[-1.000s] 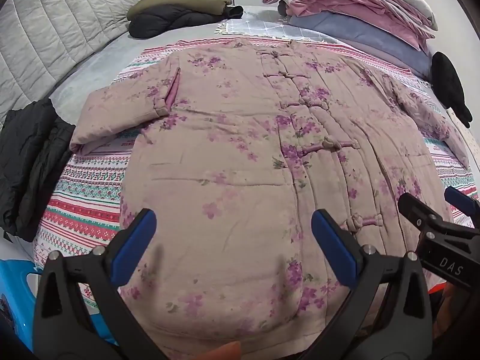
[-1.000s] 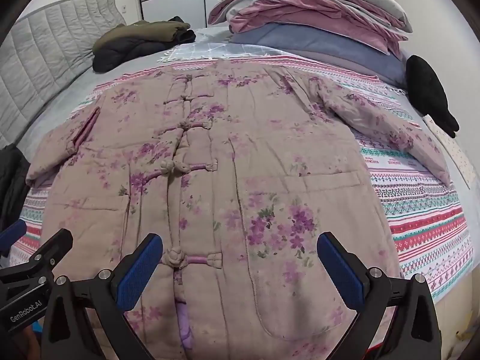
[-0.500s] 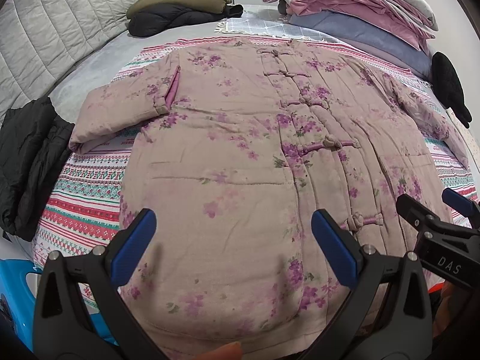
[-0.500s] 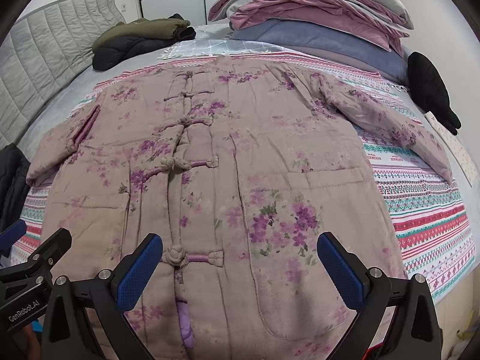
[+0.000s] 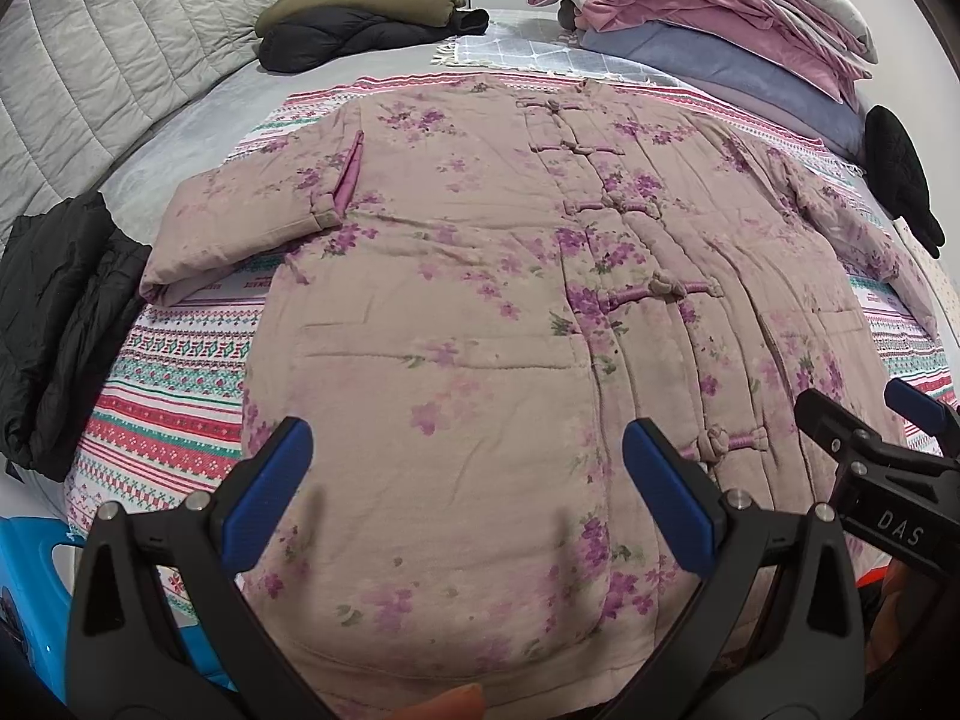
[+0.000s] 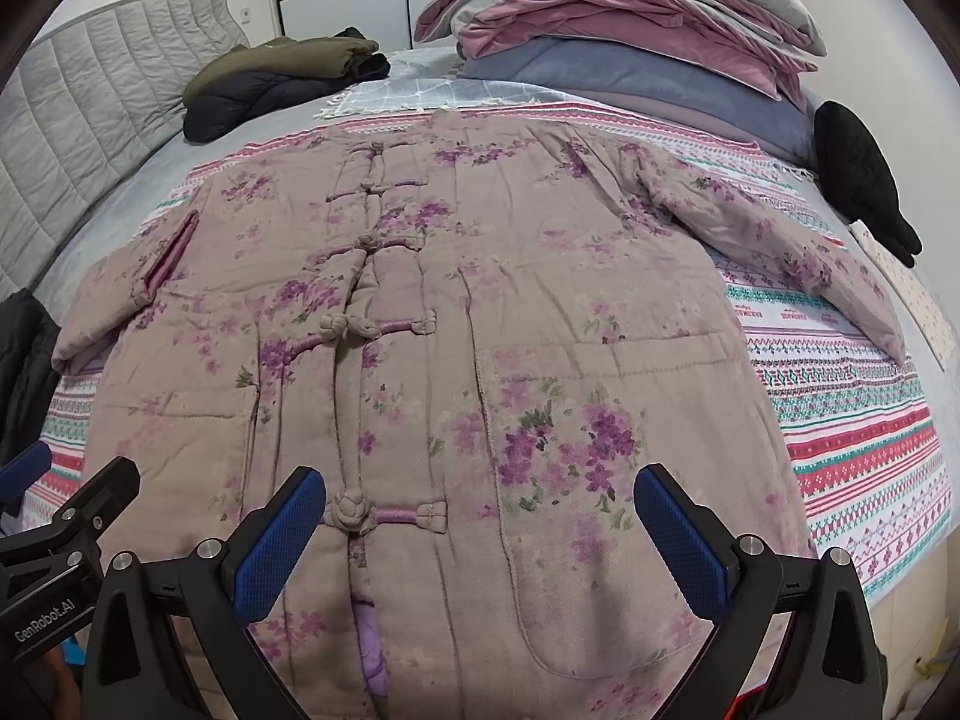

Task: Fold large clothes

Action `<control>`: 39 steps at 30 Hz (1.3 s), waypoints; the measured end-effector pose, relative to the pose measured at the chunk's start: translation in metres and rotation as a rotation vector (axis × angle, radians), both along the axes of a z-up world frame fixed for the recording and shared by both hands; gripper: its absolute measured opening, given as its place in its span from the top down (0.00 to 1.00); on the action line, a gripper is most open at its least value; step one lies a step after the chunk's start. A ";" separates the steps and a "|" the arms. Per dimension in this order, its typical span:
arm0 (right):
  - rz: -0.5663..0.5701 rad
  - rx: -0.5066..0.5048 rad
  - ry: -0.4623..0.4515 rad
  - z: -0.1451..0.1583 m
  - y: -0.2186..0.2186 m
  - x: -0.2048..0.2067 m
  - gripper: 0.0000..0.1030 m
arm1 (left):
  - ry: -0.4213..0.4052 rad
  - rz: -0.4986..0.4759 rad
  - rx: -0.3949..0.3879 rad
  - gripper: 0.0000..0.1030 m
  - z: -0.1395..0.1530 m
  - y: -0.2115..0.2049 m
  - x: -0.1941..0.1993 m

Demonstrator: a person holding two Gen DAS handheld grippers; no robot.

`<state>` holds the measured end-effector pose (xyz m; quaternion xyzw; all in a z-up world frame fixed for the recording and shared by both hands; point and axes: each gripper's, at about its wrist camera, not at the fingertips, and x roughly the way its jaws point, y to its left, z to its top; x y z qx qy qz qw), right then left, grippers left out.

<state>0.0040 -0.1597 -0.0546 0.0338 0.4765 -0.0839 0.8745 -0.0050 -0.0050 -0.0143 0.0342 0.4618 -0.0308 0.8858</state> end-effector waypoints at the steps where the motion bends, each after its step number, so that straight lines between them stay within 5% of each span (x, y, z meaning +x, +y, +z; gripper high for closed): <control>1: 0.000 0.000 0.001 -0.001 0.000 0.000 0.00 | 0.000 0.000 0.000 0.00 -0.001 0.000 -0.001; 39: -0.031 0.006 -0.002 0.000 -0.010 -0.001 0.00 | -0.022 0.007 -0.044 0.00 0.005 0.006 0.002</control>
